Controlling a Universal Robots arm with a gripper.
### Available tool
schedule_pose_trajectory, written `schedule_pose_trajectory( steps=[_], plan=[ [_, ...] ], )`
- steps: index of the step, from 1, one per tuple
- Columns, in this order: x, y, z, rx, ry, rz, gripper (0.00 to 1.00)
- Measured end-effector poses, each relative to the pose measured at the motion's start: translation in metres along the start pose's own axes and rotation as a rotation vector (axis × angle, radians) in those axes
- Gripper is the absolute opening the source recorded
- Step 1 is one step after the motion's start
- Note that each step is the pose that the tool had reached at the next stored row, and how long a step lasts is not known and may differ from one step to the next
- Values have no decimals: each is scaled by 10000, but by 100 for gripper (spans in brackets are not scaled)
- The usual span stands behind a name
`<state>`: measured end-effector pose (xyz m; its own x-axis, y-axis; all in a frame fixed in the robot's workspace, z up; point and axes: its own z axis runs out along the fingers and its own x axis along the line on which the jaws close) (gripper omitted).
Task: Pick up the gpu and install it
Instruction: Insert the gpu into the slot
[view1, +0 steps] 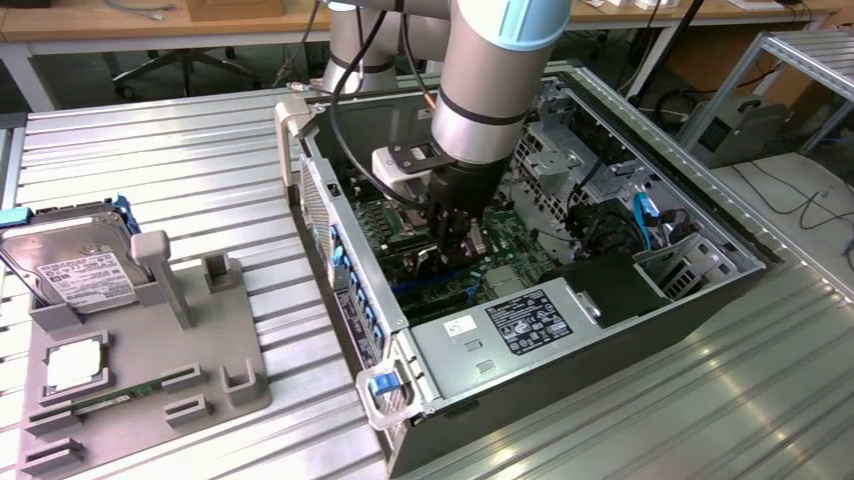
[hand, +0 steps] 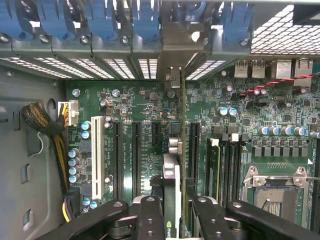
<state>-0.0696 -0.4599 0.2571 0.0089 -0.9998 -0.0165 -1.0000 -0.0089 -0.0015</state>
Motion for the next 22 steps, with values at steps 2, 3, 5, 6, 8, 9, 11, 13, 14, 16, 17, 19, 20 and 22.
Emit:
schedule_pose_trajectory(
  steps=[2, 3, 5, 6, 8, 9, 11, 13, 14, 16, 17, 19, 20, 22],
  plan=[
    [0, 0, 0, 0, 0, 6, 27],
    [0, 0, 0, 0, 0, 6, 27],
    [0, 0, 2, 1, 0, 6, 27],
    [0, 0, 6, 2, -3, 6, 27],
    [0, 1, 13, 1, -1, 6, 27],
    [0, 1, 16, 0, 1, 6, 27],
    [0, 1, 23, 1, -1, 6, 27],
    [1, 3, 31, -1, 3, 6, 27],
    [1, 4, 32, -1, 3, 6, 27],
    [0, 3, 33, 0, 0, 6, 27],
    [0, 3, 34, 1, -1, 5, 27],
    [0, 4, 34, 1, -1, 6, 27],
    [0, 4, 34, 1, -1, 6, 27],
    [0, 4, 34, 1, 0, 6, 27]
  ],
)
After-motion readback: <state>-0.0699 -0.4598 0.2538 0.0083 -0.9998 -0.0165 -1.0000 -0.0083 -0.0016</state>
